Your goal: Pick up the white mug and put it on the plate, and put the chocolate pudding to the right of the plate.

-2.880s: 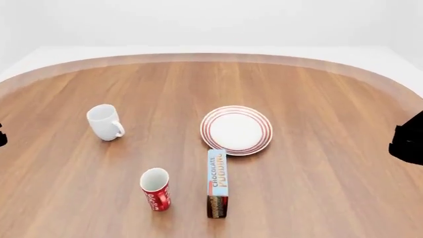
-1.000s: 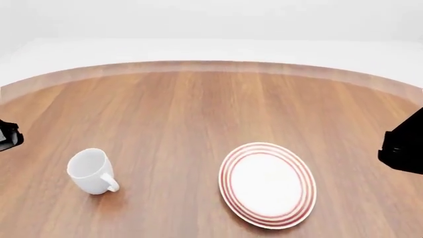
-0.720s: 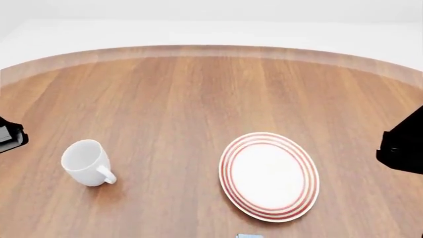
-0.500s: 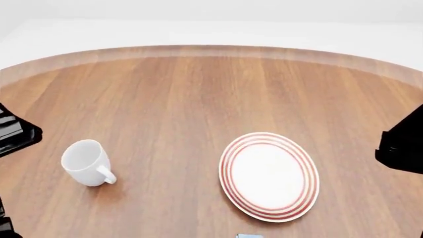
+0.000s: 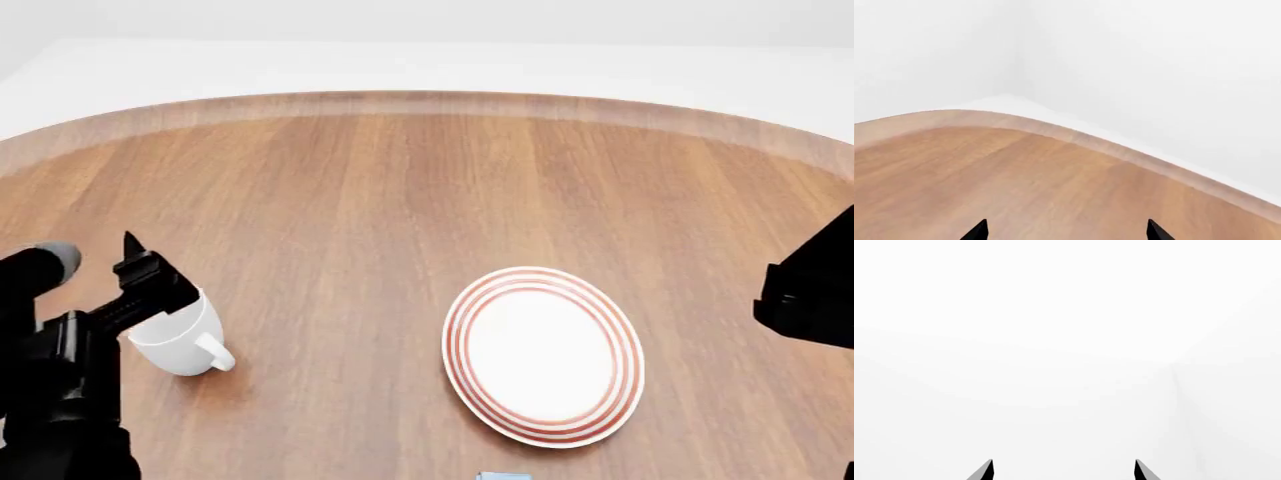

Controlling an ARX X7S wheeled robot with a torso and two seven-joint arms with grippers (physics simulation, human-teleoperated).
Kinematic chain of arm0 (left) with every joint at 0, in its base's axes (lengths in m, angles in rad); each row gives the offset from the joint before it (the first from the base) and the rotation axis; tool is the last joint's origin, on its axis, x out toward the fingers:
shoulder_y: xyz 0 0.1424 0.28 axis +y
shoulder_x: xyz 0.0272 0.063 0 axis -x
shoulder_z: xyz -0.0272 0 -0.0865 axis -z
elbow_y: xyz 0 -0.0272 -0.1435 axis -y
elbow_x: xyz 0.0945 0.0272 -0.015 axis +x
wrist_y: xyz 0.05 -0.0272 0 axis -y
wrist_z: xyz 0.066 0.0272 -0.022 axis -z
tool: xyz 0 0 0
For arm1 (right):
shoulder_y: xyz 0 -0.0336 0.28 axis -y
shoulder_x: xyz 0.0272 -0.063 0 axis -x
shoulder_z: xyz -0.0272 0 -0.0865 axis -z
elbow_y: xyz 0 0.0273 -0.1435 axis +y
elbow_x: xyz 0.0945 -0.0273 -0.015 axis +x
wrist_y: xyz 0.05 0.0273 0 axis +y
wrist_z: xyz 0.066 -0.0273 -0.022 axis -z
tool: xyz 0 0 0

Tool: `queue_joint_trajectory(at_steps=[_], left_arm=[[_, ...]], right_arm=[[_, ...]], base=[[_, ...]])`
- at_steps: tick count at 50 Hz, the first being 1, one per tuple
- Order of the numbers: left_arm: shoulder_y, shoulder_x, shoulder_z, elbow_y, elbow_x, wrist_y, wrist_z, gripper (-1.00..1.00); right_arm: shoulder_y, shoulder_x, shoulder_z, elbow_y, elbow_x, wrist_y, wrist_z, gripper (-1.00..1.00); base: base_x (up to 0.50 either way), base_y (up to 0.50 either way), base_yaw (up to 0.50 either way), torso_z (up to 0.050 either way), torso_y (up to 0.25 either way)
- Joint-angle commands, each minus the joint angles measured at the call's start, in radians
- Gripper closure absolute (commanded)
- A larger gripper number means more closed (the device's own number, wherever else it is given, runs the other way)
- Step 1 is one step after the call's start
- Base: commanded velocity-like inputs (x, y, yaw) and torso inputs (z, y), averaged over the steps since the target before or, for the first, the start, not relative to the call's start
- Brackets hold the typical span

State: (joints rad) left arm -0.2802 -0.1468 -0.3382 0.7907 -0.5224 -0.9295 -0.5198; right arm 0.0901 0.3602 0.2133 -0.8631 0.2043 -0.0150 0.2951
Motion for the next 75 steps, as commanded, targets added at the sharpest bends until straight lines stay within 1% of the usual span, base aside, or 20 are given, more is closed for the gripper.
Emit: queue_joint_trajectory(at_steps=[1, 12, 14, 22, 27, 30, 31, 32, 34, 37, 38, 47, 53, 61, 69, 75], left_arm=[[-0.053, 0.080, -0.006, -0.064, -0.054, -0.097, -0.041, -1.00], [-0.122, 0.127, 0.028, -0.112, -0.087, -0.135, -0.145, -1.00], [-0.141, 0.139, 0.034, -0.149, -0.101, -0.138, -0.194, -1.00], [-0.185, 0.136, 0.147, -0.279, -0.077, -0.075, -0.356, -1.00], [-0.206, 0.138, 0.191, -0.362, -0.103, -0.024, -0.459, -1.00], [-0.212, 0.138, 0.217, -0.412, -0.129, -0.007, -0.543, -1.00], [-0.212, 0.138, 0.223, -0.426, -0.139, 0.012, -0.549, -1.00], [-0.221, 0.138, 0.230, -0.444, -0.136, -0.004, -0.595, -1.00], [-0.223, 0.136, 0.253, -0.469, -0.136, 0.030, -0.605, -1.00], [-0.233, 0.132, 0.272, -0.492, -0.144, 0.034, -0.642, -1.00], [-0.239, 0.132, 0.275, -0.502, -0.142, 0.027, -0.670, -1.00], [-0.265, 0.121, 0.338, -0.565, -0.128, 0.086, -0.722, -1.00], [-0.270, 0.116, 0.362, -0.667, -0.091, 0.143, -0.742, -1.00], [-0.300, 0.114, 0.391, -0.826, -0.078, 0.218, -0.711, -1.00], [-0.303, 0.111, 0.403, -0.934, -0.094, 0.270, -0.678, -1.00], [-0.311, 0.106, 0.426, -0.968, -0.091, 0.296, -0.672, -1.00]], right_arm=[[-0.004, -0.014, 0.017, 0.004, -0.015, -0.003, -0.018, -1.00], [-0.008, -0.007, 0.021, -0.006, -0.009, 0.001, -0.014, -1.00], [-0.008, -0.006, 0.021, -0.005, -0.008, 0.001, -0.013, -1.00], [-0.005, -0.001, 0.023, -0.008, 0.000, 0.004, -0.010, -1.00], [-0.005, 0.000, 0.021, -0.002, 0.001, 0.000, -0.010, -1.00], [-0.006, 0.001, 0.021, -0.001, 0.004, -0.001, -0.010, -1.00], [-0.006, 0.001, 0.021, -0.001, 0.004, -0.001, -0.009, -1.00], [-0.007, 0.001, 0.020, -0.001, 0.004, -0.001, -0.009, -1.00], [-0.007, 0.002, 0.018, -0.003, 0.005, 0.000, -0.009, -1.00], [-0.008, 0.002, 0.016, -0.002, 0.006, -0.001, -0.008, -1.00], [-0.009, 0.002, 0.015, -0.002, 0.006, -0.002, -0.008, -1.00], [-0.013, 0.005, 0.016, 0.000, 0.020, -0.001, -0.006, -1.00], [-0.015, 0.006, 0.015, 0.003, 0.025, -0.002, -0.006, -1.00], [-0.015, 0.010, 0.016, 0.002, 0.031, 0.000, -0.003, -1.00], [-0.016, 0.015, 0.020, -0.005, 0.036, 0.002, 0.001, -1.00], [-0.019, 0.015, 0.016, 0.000, 0.033, -0.003, 0.002, -1.00]], base=[[0.00, 0.00, 0.00, 0.000, 0.000], [0.00, 0.00, 0.00, 0.000, 0.000], [0.00, 0.00, 0.00, 0.000, 0.000], [0.00, 0.00, 0.00, 0.000, 0.000], [0.00, 0.00, 0.00, 0.000, 0.000], [0.00, 0.00, 0.00, 0.000, 0.000], [0.00, 0.00, 0.00, 0.000, 0.000], [0.00, 0.00, 0.00, 0.000, 0.000], [0.00, 0.00, 0.00, 0.000, 0.000], [0.00, 0.00, 0.00, 0.000, 0.000], [0.00, 0.00, 0.00, 0.000, 0.000], [0.00, 0.00, 0.00, 0.000, 0.000], [0.00, 0.00, 0.00, 0.000, 0.000], [0.00, 0.00, 0.00, 0.000, 0.000], [0.00, 0.00, 0.00, 0.000, 0.000], [0.00, 0.00, 0.00, 0.000, 0.000]])
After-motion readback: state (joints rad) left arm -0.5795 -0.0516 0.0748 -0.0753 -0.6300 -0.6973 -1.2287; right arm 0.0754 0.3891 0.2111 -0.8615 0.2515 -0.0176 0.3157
